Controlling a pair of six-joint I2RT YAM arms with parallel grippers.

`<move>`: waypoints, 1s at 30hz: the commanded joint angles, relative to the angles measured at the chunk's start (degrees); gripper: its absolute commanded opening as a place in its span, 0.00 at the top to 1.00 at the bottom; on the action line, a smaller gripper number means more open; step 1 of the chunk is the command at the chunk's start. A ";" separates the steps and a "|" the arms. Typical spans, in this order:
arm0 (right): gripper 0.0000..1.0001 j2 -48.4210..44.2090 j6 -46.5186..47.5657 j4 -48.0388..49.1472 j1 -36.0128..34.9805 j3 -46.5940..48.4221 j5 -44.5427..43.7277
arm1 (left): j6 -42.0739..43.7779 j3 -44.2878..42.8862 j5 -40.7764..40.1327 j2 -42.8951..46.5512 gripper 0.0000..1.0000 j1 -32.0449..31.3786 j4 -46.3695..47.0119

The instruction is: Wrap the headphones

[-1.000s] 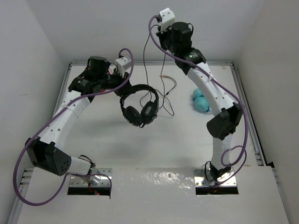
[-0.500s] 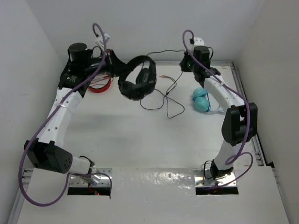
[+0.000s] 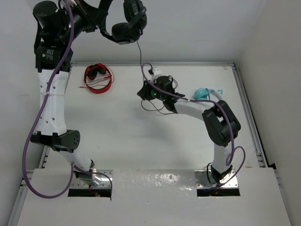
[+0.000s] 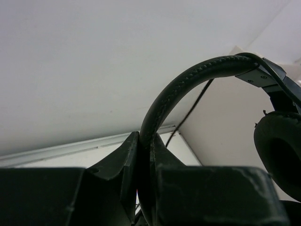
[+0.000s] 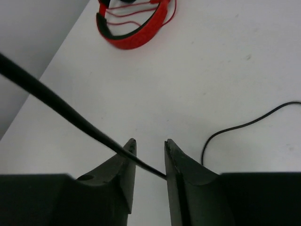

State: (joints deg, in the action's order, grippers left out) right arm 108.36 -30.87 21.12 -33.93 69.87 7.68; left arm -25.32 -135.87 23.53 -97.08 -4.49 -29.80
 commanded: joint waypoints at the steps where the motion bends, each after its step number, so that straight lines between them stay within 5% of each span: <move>1: 0.67 3.08 -1.30 6.30 -2.79 0.01 0.58 | -0.34 2.36 -7.96 2.33 1.00 0.27 -5.17; 4: 0.39 5.37 1.60 3.75 -4.04 0.53 -2.58 | -0.26 4.30 -8.15 3.21 1.00 0.27 -5.53; 7: 0.21 6.51 8.51 -0.63 -4.12 1.32 -8.44 | -0.08 3.43 -7.80 3.39 1.00 0.54 -5.01; 12: 0.16 8.53 19.96 -10.83 -4.39 4.74 -17.70 | -1.39 2.63 -5.16 2.86 1.00 1.33 -3.42; 22: 0.39 9.33 19.80 -15.94 -4.39 -0.61 -20.34 | -4.21 3.33 -2.26 2.42 1.00 5.98 -1.49; 30: 0.97 7.75 19.10 -15.59 -4.47 -1.40 -14.99 | -3.33 3.60 -2.78 2.42 1.00 6.34 -1.31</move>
State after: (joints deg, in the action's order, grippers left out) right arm 117.73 -11.62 4.16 -38.28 68.82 -9.93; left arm -27.42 -131.24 20.43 -95.53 1.39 -35.59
